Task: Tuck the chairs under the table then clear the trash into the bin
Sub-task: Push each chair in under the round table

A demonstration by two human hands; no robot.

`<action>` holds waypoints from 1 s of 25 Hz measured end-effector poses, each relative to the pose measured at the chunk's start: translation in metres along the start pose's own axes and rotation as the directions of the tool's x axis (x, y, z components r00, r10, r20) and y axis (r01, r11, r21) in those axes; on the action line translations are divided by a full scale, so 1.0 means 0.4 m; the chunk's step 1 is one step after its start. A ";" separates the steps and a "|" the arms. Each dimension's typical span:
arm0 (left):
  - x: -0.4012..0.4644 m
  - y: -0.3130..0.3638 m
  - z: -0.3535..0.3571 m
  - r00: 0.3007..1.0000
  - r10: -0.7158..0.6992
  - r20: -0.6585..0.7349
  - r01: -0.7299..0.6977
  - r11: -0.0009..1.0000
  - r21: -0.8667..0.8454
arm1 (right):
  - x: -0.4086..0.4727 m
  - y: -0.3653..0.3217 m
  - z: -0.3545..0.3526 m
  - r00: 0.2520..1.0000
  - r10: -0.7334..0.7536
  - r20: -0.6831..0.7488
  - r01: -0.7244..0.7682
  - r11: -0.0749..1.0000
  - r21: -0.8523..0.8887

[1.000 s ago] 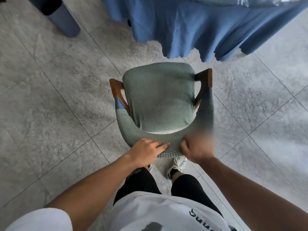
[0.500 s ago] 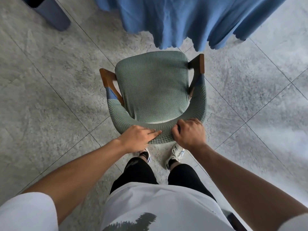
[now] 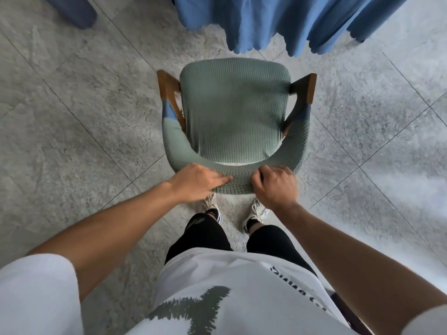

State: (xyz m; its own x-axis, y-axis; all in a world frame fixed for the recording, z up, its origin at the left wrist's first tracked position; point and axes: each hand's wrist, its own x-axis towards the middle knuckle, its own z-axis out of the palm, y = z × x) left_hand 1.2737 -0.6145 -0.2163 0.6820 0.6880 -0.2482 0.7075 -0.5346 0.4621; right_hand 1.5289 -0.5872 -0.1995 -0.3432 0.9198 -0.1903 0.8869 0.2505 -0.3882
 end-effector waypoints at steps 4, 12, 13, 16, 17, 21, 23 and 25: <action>0.006 -0.068 -0.069 0.992 -0.117 0.052 0.116 0.993 0.035 | 0.074 -0.040 0.019 0.999 0.031 -0.015 -0.031 0.999 0.016; 0.007 -0.108 -0.102 0.980 -0.178 0.085 0.170 0.981 0.092 | 0.121 -0.065 0.026 0.996 0.093 0.017 -0.091 0.994 -0.059; 0.008 -0.114 -0.106 0.980 -0.175 0.094 0.166 0.982 0.093 | 0.125 -0.066 0.026 0.995 0.101 0.014 -0.100 0.993 -0.057; 0.019 -0.131 -0.120 0.980 -0.156 0.124 0.144 0.984 0.105 | 0.136 -0.077 0.028 0.992 0.125 -0.028 -0.127 0.991 -0.047; 0.022 -0.139 -0.125 0.979 -0.158 0.131 0.144 0.984 0.107 | 0.142 -0.082 0.026 0.991 0.125 -0.040 -0.127 0.991 -0.046; 0.040 -0.198 -0.166 0.971 -0.199 0.132 0.189 0.978 0.083 | 0.209 -0.101 0.016 0.992 0.120 -0.031 -0.121 0.991 -0.059; 0.046 -0.232 -0.189 0.971 -0.224 0.084 0.218 0.973 0.073 | 0.251 -0.114 0.015 0.992 0.121 -0.033 -0.123 0.990 -0.063; 0.061 -0.259 -0.204 0.955 -0.295 -0.040 0.294 0.955 -0.036 | 0.286 -0.120 0.016 0.993 0.106 -0.044 -0.108 0.993 -0.048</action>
State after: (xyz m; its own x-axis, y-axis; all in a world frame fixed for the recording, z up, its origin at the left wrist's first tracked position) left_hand 1.2020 -0.5020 -0.2007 0.4349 0.8340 -0.3396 0.8696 -0.2911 0.3987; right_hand 1.4451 -0.4958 -0.2082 -0.2333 0.9536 -0.1904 0.9326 0.1640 -0.3215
